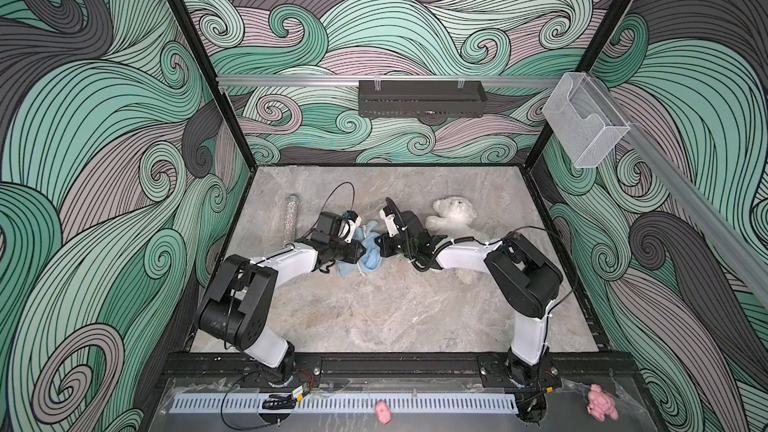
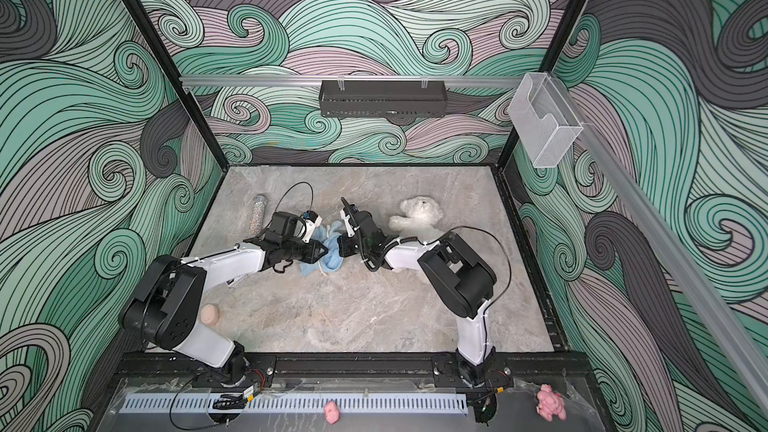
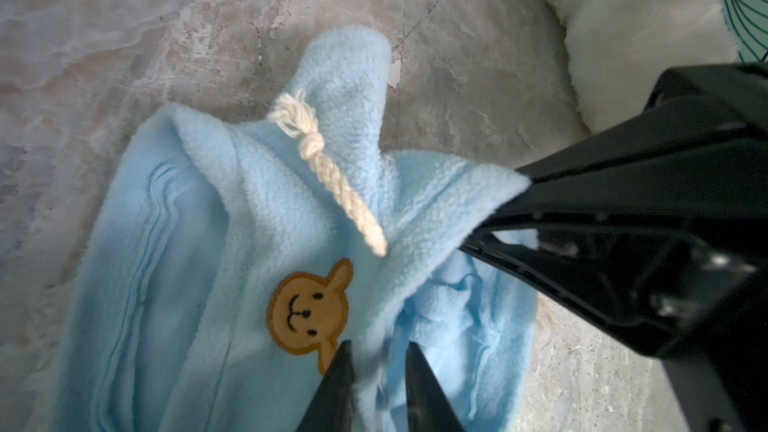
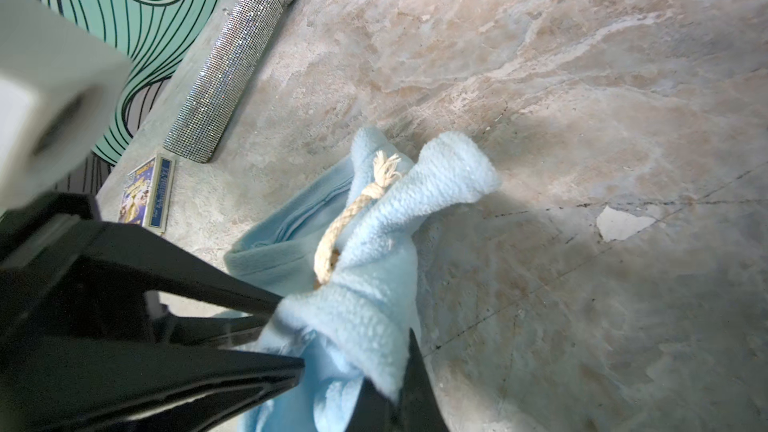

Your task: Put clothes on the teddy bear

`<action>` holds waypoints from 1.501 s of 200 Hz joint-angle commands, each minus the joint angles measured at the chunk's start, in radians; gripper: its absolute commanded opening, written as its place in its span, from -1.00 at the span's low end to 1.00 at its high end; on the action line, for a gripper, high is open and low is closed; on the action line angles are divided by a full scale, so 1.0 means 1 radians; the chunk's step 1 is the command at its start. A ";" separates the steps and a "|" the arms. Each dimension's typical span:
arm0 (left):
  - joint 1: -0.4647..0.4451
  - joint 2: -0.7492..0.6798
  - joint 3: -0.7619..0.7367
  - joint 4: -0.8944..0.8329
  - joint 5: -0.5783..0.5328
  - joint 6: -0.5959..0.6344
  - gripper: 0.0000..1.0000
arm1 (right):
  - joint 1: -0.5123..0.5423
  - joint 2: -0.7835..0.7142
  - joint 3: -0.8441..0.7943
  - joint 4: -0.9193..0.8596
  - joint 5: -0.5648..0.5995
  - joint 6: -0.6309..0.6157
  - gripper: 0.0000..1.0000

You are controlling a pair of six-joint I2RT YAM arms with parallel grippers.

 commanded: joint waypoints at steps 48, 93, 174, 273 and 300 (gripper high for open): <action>-0.012 0.043 0.052 0.005 -0.010 0.006 -0.76 | -0.002 -0.021 -0.026 0.012 -0.018 0.049 -0.99; 0.008 -0.026 0.021 0.103 0.088 -0.078 -1.00 | -0.010 -0.043 -0.050 -0.115 0.111 -0.009 -0.58; 0.018 -0.048 0.015 0.084 0.110 -0.086 -1.00 | -0.038 -0.044 -0.070 -0.169 0.172 0.029 -0.20; 0.028 0.026 0.066 0.050 0.095 -0.082 -1.00 | -0.066 -0.208 -0.043 -0.203 -0.060 -0.099 0.38; 0.028 0.013 0.085 0.003 0.034 -0.074 -1.00 | -0.084 -0.330 -0.048 -0.305 -0.016 -0.165 0.49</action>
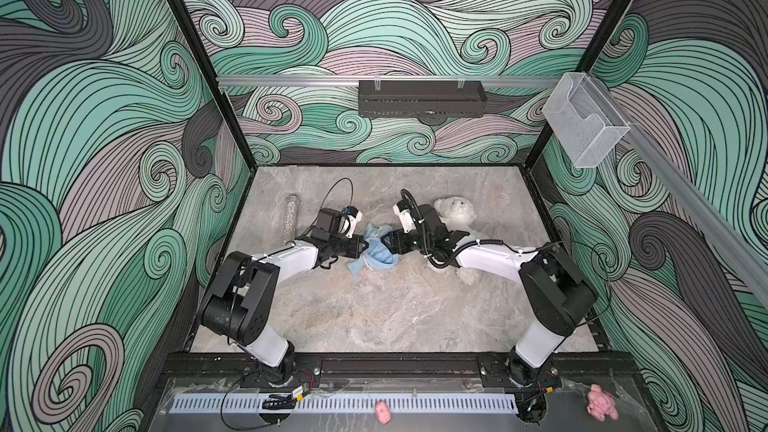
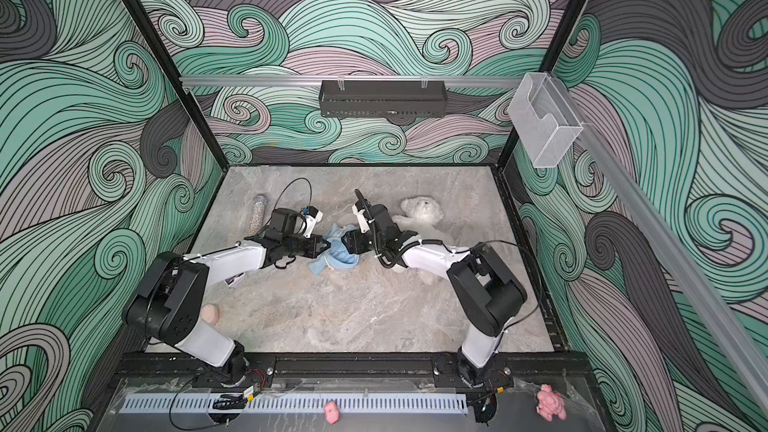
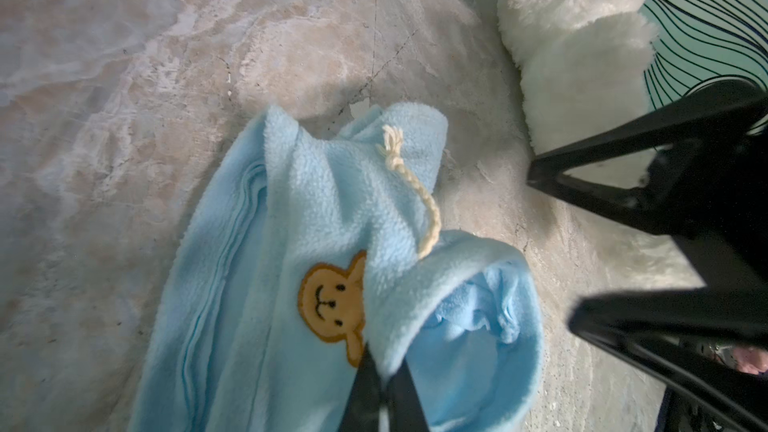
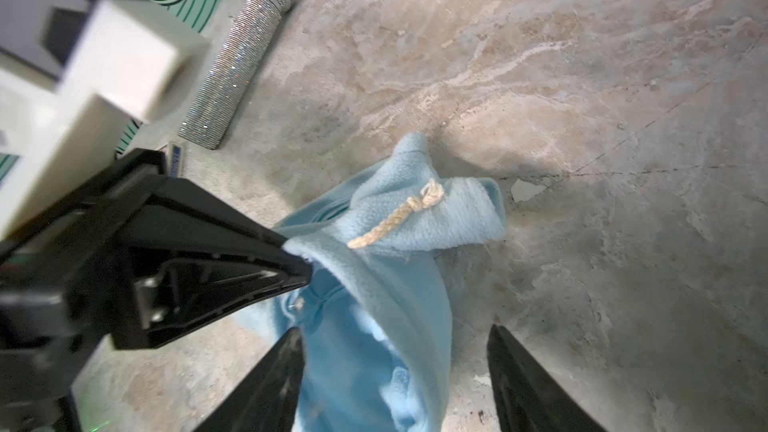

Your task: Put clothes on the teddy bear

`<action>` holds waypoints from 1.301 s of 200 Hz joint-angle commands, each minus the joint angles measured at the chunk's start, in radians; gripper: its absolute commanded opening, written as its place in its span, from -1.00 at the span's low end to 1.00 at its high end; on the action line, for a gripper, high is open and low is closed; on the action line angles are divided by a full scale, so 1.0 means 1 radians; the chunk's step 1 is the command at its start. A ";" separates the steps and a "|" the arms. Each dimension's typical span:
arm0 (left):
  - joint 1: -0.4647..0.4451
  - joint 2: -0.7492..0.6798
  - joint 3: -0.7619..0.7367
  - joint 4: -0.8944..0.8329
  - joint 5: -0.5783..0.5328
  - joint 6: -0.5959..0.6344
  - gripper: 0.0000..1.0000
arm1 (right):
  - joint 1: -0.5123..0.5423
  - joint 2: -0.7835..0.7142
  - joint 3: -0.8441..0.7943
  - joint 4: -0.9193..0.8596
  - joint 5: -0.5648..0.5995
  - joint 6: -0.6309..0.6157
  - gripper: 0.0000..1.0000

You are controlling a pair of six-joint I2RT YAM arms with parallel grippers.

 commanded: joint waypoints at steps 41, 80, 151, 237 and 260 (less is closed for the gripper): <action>0.010 -0.016 0.076 -0.082 -0.096 0.023 -1.00 | -0.220 -0.287 -0.014 -0.353 0.262 -0.132 0.90; 0.009 -0.004 0.082 -0.065 -0.079 0.013 -1.00 | -0.442 -0.240 0.028 -0.393 0.310 -0.053 0.99; 0.010 -0.011 0.098 -0.092 -0.051 0.007 -1.00 | -0.465 -0.016 0.158 -0.382 0.375 -0.039 0.99; -0.078 0.051 0.114 -0.110 -0.091 0.031 -0.72 | -0.467 0.008 0.085 -0.355 0.354 -0.034 0.98; -0.113 0.059 0.117 -0.116 -0.126 0.042 -0.54 | -0.467 0.001 0.067 -0.355 0.363 -0.038 0.99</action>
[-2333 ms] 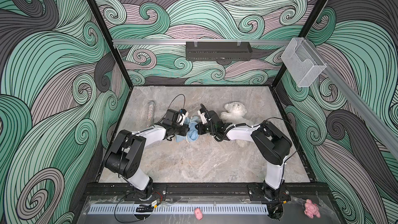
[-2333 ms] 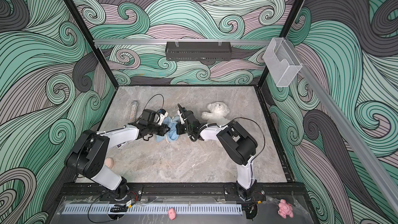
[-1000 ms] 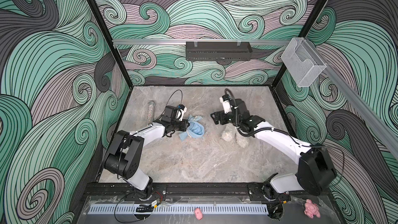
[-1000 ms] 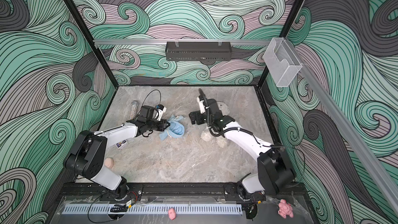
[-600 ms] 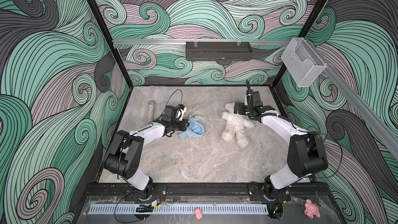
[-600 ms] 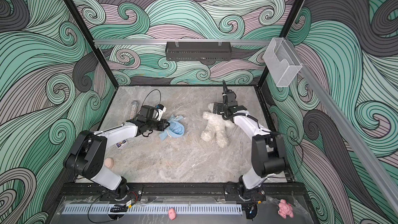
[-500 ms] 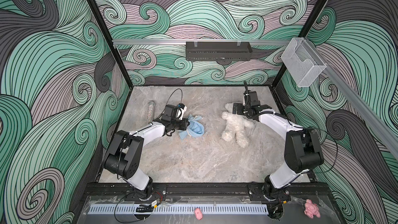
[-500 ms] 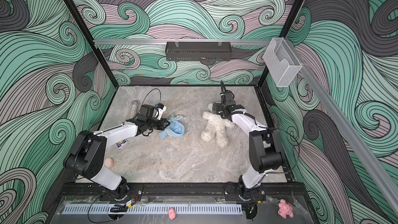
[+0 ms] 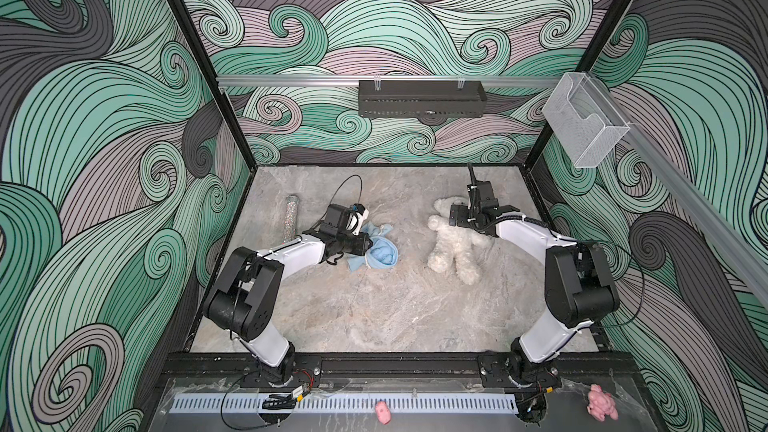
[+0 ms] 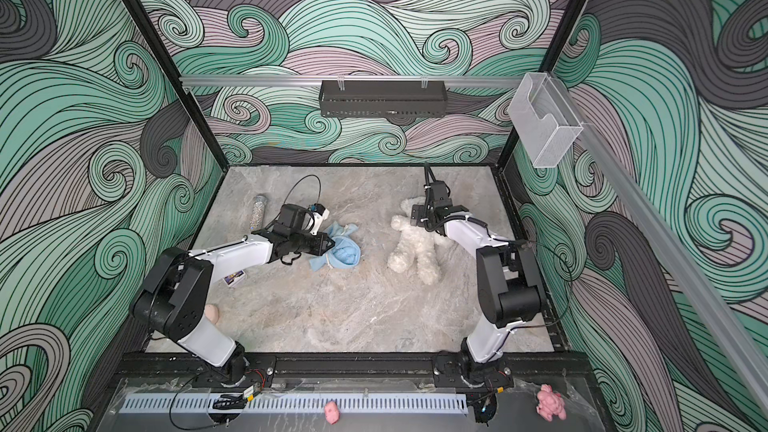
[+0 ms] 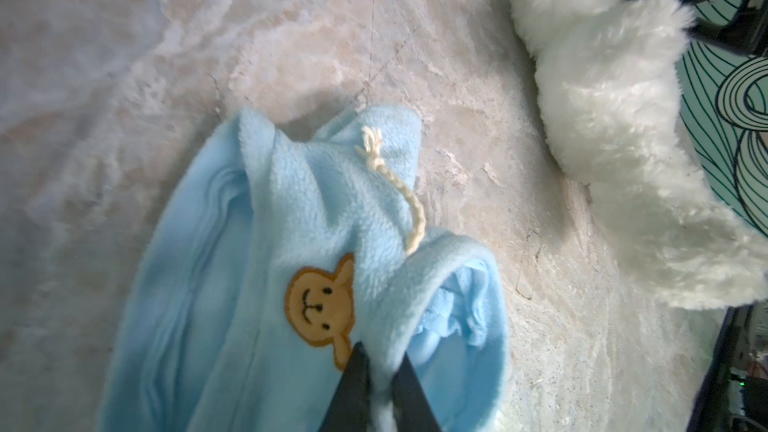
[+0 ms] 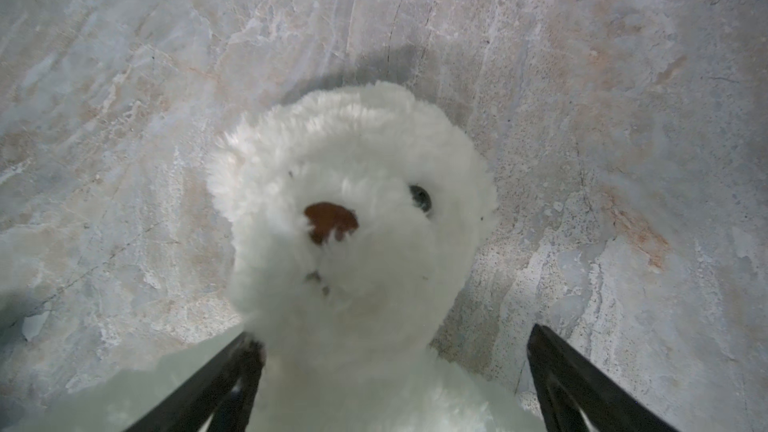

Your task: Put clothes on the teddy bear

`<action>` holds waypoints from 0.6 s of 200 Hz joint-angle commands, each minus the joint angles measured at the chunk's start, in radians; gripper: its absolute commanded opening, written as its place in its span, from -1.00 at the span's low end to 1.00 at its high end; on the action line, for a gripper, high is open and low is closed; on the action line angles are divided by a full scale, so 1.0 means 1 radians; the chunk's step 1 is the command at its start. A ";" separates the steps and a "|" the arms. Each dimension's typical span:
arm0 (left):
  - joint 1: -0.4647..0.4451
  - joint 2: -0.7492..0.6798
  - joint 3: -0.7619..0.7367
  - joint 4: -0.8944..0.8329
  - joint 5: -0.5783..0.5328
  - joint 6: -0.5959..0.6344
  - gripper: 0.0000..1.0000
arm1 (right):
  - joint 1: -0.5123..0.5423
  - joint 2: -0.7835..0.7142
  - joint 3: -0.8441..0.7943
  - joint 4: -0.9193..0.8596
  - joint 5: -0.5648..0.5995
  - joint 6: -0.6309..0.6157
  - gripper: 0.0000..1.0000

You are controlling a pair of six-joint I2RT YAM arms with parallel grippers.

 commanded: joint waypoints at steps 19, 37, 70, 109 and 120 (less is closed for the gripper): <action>-0.049 0.028 0.048 -0.044 -0.057 0.039 -0.36 | -0.002 -0.016 -0.034 0.008 0.006 0.010 0.99; -0.069 0.027 0.059 -0.056 -0.070 0.060 -0.21 | -0.003 -0.024 -0.040 0.010 0.006 0.009 0.98; -0.076 -0.006 0.048 -0.040 -0.089 0.067 -0.03 | -0.002 -0.030 -0.048 0.010 -0.002 0.007 0.99; -0.077 -0.063 0.029 -0.051 -0.179 0.092 0.20 | -0.002 -0.053 -0.071 0.017 0.002 0.002 0.99; -0.076 -0.063 0.034 -0.065 -0.187 0.103 0.23 | -0.002 -0.063 -0.079 0.022 0.004 0.001 0.99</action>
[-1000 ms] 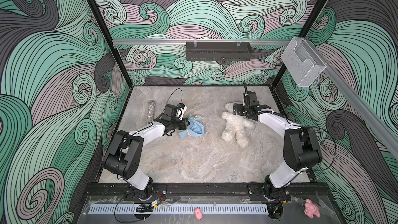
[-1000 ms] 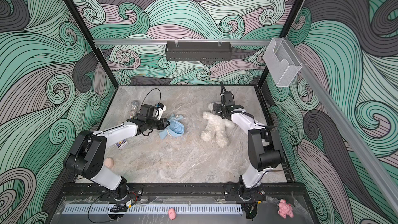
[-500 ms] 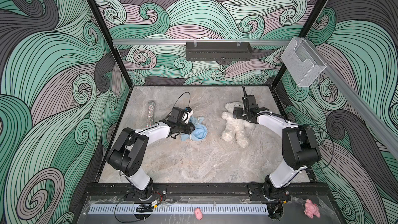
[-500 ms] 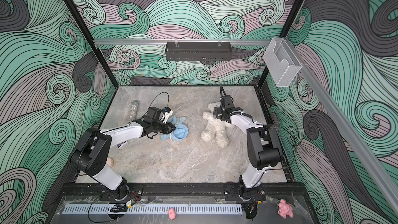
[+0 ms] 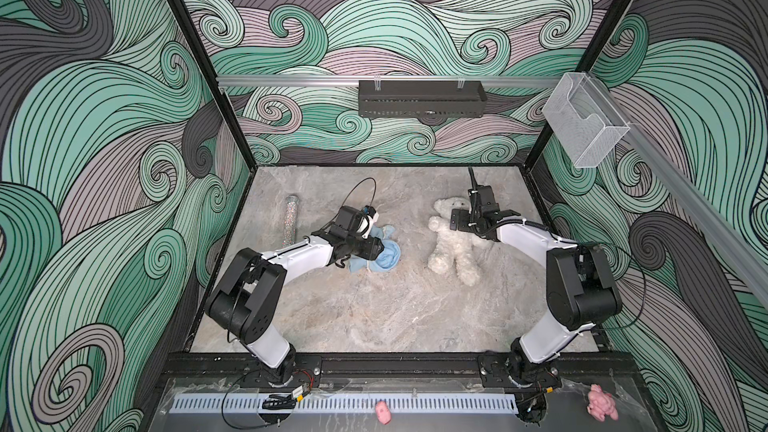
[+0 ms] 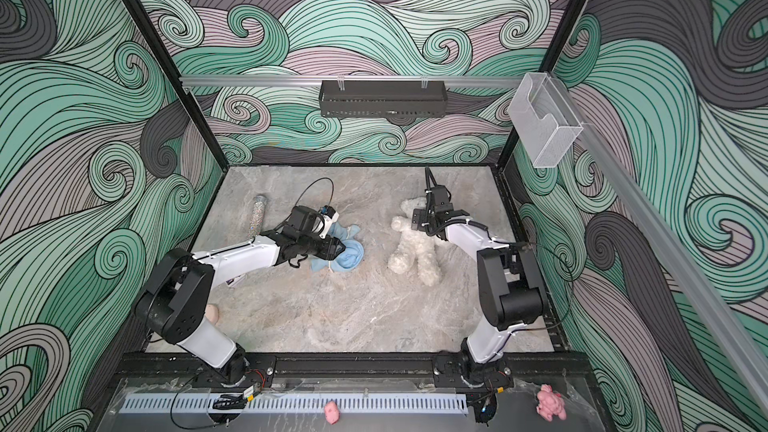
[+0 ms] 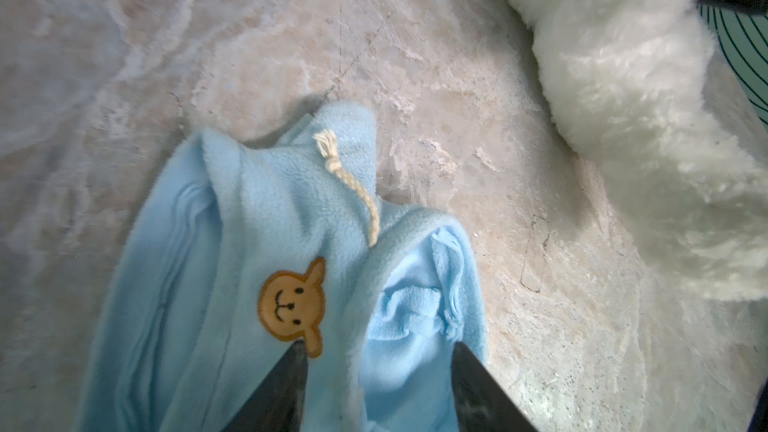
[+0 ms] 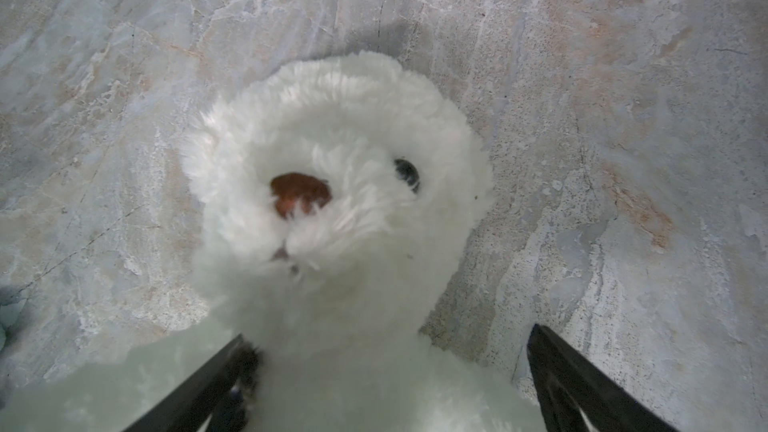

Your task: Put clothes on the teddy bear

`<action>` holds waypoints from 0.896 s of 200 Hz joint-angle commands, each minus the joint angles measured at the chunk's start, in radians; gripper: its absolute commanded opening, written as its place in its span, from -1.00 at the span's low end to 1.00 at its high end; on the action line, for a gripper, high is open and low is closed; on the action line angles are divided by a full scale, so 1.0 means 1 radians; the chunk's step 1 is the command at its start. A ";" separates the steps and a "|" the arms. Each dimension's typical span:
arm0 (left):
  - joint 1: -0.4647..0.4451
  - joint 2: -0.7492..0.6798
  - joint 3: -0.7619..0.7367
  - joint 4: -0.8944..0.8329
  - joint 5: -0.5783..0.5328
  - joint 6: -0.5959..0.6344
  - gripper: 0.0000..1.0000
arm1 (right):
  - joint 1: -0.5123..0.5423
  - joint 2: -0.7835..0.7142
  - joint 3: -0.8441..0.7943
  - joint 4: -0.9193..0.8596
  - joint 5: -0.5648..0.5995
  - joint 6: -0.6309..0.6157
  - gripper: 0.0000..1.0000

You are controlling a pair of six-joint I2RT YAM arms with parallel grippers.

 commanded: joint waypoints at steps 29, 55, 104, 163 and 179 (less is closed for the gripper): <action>-0.006 0.004 0.042 -0.082 -0.061 0.062 0.16 | -0.001 -0.045 -0.039 -0.002 0.005 -0.002 0.99; -0.012 0.061 0.071 -0.094 -0.021 0.064 0.01 | -0.002 -0.042 -0.039 -0.002 0.001 0.000 0.99; -0.058 0.143 0.146 -0.117 0.060 0.075 -0.47 | -0.002 -0.044 -0.045 -0.004 -0.004 0.003 0.99; -0.102 0.176 0.174 0.019 0.252 -0.036 -0.32 | 0.000 -0.096 -0.066 0.002 -0.040 -0.009 0.99; -0.092 0.126 0.135 0.065 0.231 -0.055 -0.14 | 0.011 -0.149 -0.091 0.018 -0.049 -0.031 0.98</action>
